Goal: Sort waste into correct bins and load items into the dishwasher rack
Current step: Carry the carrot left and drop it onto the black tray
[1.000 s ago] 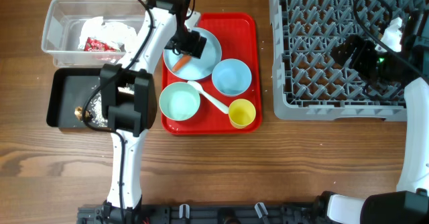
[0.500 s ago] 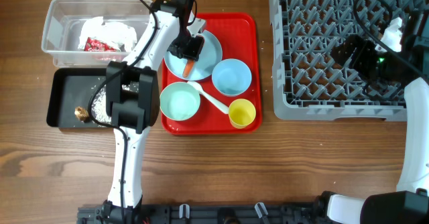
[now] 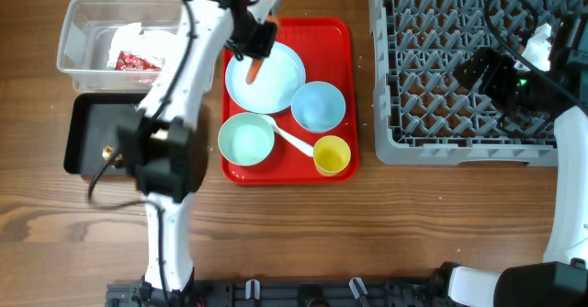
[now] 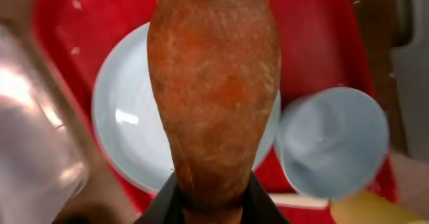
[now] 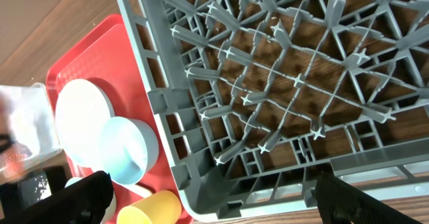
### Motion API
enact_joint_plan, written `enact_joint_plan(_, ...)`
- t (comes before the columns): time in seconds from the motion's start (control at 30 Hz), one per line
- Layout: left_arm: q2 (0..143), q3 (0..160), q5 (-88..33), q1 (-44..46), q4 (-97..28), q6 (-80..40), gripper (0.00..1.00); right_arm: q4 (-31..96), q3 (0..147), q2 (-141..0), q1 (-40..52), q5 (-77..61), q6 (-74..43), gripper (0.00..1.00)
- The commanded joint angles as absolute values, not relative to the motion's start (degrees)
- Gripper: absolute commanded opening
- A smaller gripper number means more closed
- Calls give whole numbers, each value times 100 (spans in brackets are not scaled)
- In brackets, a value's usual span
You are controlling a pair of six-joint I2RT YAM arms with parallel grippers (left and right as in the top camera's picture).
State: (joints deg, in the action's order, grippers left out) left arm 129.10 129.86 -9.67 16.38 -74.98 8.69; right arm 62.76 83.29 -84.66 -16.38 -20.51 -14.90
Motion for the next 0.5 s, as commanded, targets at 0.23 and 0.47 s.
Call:
enact_joint_plan(0.23, 11281, 13176, -51, 674, -8833, 781, 12, 6311, 8388, -8521, -1597, -2062, -1391, 100)
enact_joint_plan(0.47, 11284, 13010, -54, -366, -9435, -279, 7, 6309, 8388, -8521, -1597, -2102, -1396, 100)
